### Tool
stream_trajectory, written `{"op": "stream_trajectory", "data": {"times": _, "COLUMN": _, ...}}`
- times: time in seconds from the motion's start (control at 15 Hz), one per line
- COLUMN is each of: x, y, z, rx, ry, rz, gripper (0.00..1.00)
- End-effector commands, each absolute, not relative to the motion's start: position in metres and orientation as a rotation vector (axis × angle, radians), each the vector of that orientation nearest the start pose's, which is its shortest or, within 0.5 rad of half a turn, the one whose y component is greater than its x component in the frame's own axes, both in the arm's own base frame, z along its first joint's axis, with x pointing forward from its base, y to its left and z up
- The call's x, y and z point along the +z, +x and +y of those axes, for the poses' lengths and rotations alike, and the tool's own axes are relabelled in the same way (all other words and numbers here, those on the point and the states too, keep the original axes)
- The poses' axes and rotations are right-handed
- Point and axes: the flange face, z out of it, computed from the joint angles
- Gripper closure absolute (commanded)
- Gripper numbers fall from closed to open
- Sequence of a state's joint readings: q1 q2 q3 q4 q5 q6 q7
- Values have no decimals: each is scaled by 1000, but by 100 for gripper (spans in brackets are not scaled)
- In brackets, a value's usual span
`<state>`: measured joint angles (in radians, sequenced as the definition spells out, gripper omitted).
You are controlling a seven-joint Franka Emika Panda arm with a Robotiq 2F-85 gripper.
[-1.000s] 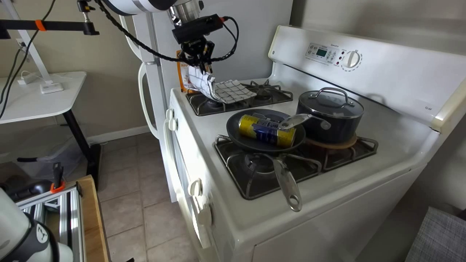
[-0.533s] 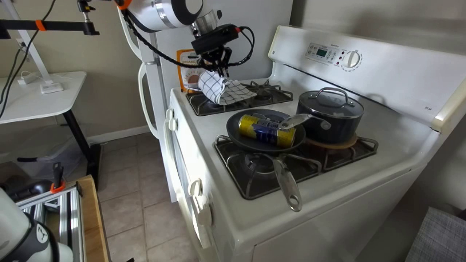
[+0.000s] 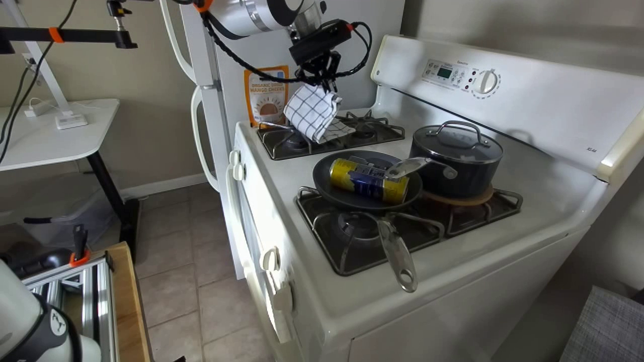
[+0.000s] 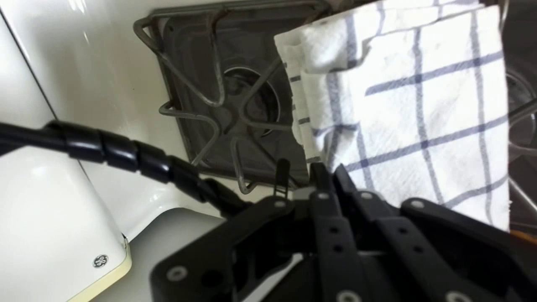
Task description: Fold the towel in half
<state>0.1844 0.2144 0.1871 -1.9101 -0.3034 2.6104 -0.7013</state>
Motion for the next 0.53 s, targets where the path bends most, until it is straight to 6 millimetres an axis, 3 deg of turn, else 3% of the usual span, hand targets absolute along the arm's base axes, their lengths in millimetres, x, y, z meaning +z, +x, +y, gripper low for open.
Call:
{"op": "stream_trajectory", "data": {"times": 0.0, "x": 424, "y": 629, "z": 244, "rx": -762, "ry": -2671, "rz": -1965, "gripper": 100}}
{"op": "stream_trajectory", "data": {"times": 0.47, "x": 384, "y": 653, "z": 253, "rx": -644, "ry": -2694, "rz": -1950, "gripper": 100}}
